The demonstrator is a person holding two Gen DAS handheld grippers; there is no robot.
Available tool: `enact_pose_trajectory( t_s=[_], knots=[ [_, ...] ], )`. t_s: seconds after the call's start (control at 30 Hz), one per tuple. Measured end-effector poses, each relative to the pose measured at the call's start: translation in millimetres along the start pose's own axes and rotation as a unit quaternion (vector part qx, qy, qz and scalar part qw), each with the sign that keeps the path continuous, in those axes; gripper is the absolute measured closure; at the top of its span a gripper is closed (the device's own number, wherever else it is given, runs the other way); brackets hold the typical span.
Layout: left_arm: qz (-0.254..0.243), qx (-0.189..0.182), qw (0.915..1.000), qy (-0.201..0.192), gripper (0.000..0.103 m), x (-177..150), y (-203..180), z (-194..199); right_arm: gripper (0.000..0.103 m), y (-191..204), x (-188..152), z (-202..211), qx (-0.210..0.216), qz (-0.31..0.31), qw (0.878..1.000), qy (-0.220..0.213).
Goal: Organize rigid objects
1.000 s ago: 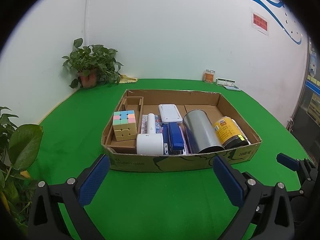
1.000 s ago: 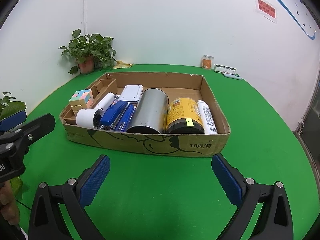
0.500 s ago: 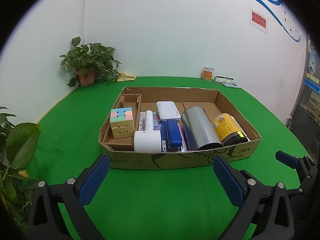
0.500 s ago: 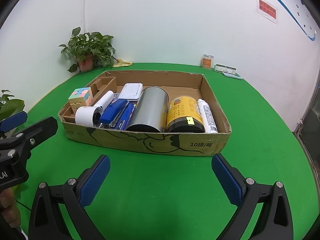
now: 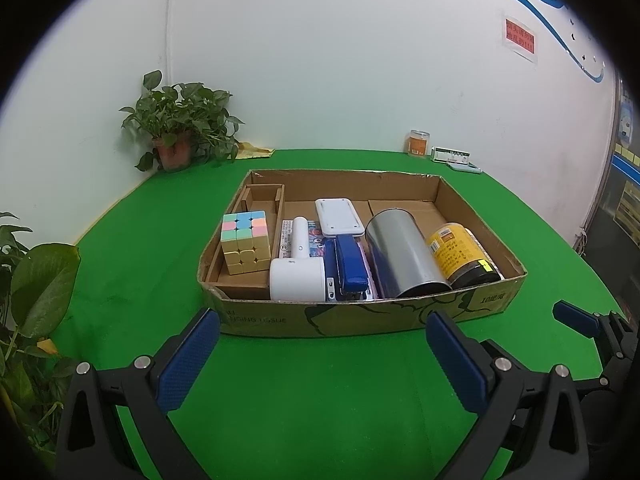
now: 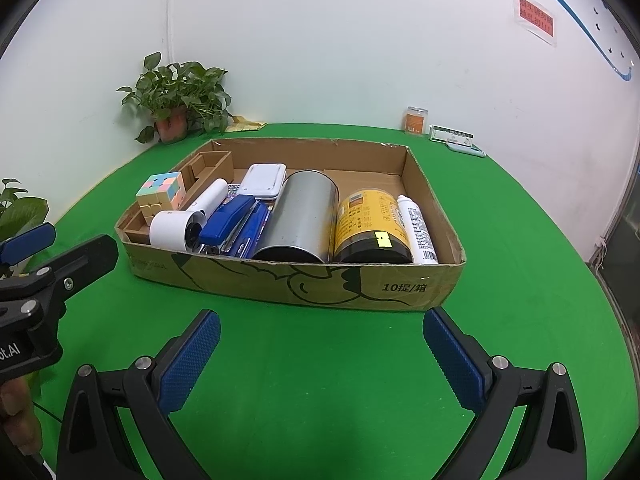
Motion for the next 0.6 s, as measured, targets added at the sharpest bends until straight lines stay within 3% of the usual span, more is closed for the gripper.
enact_pose_trajectory(
  t_s=[0.6],
  knots=[
    [-0.018, 0.004, 0.9998, -0.003, 0.0, -0.7, 0.3, -6.1, 0.001, 3.6, 0.0, -0.2, -0.003, -0.005, 1.0, -0.001]
  ],
)
Point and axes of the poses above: each gripper's, at about its wrist camera, not at the fingertips, and z roughly against the way its jaws point, y to its left, x to its top, the point moved 3 cm from there along -z, roughly the way its jaws point, and after that the axes turned 15 degrees about y, right-handed, at the moved point
